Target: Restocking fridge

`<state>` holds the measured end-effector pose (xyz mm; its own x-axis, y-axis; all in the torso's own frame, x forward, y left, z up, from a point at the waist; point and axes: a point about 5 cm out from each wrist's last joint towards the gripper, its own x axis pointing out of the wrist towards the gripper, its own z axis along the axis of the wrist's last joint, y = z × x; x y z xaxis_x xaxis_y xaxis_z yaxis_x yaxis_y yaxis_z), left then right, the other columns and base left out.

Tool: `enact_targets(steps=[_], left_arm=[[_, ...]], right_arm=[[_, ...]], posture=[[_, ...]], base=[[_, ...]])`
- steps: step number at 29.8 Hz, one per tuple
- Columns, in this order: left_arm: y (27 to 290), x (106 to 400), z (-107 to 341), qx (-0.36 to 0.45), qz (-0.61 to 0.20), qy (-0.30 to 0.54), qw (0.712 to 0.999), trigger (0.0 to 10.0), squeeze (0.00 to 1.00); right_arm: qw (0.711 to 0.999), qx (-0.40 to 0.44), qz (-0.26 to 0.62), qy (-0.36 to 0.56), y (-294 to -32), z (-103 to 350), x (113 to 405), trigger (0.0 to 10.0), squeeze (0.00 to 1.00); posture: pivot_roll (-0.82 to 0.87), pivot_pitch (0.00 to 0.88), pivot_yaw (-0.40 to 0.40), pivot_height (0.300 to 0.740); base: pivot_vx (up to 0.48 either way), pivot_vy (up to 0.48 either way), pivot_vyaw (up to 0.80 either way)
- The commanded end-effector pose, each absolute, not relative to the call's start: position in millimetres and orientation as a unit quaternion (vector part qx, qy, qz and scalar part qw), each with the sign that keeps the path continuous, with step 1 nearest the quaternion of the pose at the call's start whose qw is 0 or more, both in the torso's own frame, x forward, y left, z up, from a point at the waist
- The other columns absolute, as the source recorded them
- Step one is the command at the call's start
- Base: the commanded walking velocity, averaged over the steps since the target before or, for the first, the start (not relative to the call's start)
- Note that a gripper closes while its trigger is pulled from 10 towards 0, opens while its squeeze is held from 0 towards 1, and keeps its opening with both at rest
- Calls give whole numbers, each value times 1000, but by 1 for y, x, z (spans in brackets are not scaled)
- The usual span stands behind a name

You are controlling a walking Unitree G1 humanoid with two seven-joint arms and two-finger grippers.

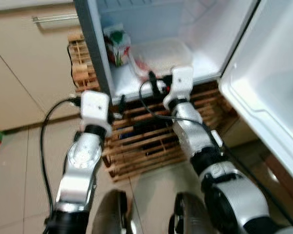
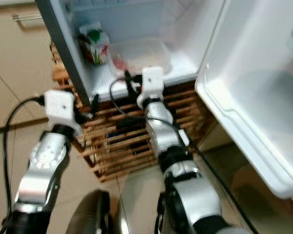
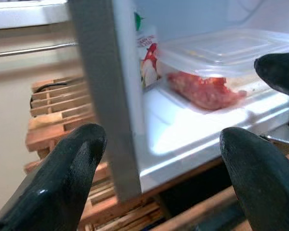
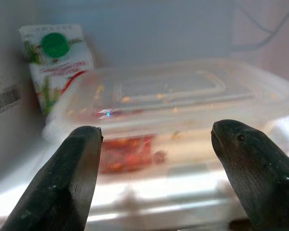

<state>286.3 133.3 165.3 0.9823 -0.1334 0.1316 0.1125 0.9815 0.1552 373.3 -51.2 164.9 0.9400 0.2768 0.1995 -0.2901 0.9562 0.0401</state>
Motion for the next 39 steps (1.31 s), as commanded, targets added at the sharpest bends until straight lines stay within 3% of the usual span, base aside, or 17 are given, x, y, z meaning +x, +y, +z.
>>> enact_targets(steps=[1,8,15,22,26,34,37,39], left_arm=[[137,284,166,71,-56,-74,993,10000,0],[139,284,166,77,-53,-72,993,10000,0],[148,282,162,101,-48,-60,992,10000,0],[154,275,161,88,-59,-51,993,10000,0],[139,266,160,27,-119,-50,991,10000,0],[117,281,159,13,-150,-55,987,10000,0],[129,297,150,68,-88,-36,993,10000,0],[136,302,147,59,-69,-23,996,10000,0]], right_arm=[[983,37,157,-89,-43,165,373,10000,0],[983,34,155,-92,-46,166,374,10000,0],[987,27,120,-99,-77,155,363,10000,0],[995,-6,79,-56,-123,116,310,10000,0],[998,-10,39,-46,-147,108,280,10000,0],[999,9,21,-35,-152,113,284,10000,0],[999,17,22,-30,-153,114,294,10000,0],[999,24,22,-27,-153,114,298,10000,0]], posture=[[131,118,-12,641],[134,111,-15,641],[119,79,-31,641],[56,32,-36,641],[6,0,-18,641],[-30,0,-5,666],[-22,0,-11,686],[-22,0,-12,696]], base=[[0,0,0],[0,0,0],[0,0,0],[0,0,0],[0,0,0],[0,0,0],[0,0,0],[0,0,0]])
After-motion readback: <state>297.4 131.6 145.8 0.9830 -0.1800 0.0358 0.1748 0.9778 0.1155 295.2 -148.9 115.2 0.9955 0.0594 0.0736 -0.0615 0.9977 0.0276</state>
